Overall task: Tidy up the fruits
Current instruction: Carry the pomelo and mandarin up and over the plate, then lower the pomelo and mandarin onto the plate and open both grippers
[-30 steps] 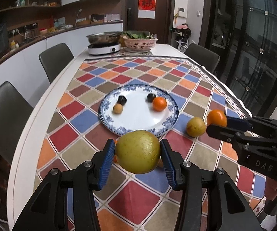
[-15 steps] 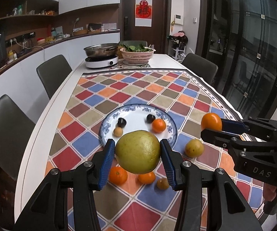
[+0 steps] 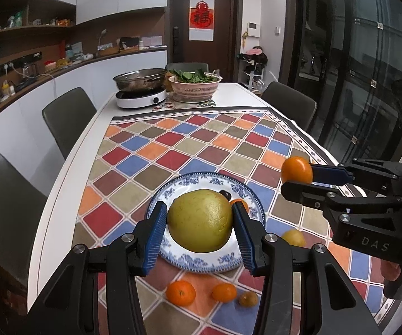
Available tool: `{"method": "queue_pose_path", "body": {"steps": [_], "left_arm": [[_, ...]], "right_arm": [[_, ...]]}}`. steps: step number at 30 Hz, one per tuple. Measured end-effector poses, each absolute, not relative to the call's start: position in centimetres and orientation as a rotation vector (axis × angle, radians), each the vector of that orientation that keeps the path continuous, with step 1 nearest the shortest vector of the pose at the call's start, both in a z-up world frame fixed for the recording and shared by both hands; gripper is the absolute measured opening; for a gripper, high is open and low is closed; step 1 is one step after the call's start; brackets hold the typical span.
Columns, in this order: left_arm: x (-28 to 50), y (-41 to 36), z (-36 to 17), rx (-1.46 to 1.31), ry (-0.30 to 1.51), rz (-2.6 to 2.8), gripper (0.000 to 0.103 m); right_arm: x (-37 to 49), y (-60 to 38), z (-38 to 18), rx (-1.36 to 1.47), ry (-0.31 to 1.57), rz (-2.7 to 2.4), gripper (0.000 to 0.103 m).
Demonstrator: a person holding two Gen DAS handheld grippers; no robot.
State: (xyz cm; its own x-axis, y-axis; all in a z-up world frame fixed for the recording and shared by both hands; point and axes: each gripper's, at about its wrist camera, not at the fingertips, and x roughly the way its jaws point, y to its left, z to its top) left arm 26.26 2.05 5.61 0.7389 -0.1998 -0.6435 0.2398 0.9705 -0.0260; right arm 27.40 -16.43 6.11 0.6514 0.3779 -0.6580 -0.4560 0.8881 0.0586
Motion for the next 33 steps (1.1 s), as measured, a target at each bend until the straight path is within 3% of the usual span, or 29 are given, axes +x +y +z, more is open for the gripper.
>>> {"method": "queue_pose_path", "body": {"steps": [33], "left_arm": [[37.9, 2.2, -4.1, 0.127, 0.887, -0.323, 0.046]], "right_arm": [[43.4, -12.2, -4.6, -0.148, 1.029, 0.499, 0.036]]}}
